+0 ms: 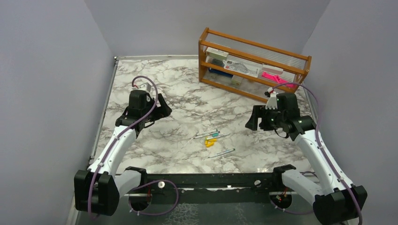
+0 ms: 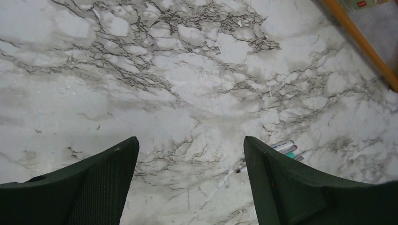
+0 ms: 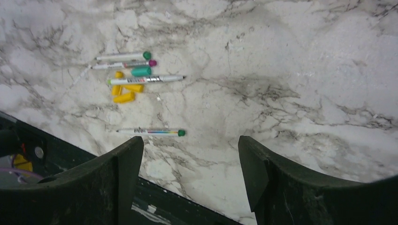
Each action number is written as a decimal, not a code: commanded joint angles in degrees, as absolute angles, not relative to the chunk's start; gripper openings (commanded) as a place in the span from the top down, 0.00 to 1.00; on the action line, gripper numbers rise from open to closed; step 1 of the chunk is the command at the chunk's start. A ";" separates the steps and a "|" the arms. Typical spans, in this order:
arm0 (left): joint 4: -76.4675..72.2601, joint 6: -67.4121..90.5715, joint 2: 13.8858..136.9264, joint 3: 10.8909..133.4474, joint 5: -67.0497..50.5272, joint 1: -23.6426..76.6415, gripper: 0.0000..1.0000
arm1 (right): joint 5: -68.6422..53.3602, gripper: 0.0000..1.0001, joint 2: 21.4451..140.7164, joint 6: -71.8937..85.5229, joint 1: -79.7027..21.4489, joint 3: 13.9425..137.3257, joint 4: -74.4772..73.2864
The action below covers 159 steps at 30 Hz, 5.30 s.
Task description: Insert the pens into the pen caps
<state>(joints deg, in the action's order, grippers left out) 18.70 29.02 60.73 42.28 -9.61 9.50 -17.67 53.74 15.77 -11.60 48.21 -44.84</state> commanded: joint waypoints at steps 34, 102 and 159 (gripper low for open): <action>29.44 31.82 63.77 51.75 0.95 21.36 0.16 | -3.78 0.24 85.35 2.64 -47.49 65.75 -51.43; 22.13 22.93 54.04 42.86 -0.44 36.09 0.19 | 29.16 0.24 83.56 48.93 -70.42 47.84 -35.03; 48.40 59.65 52.94 58.26 11.82 36.14 0.37 | 10.08 0.38 89.98 -14.84 -64.74 56.67 -44.25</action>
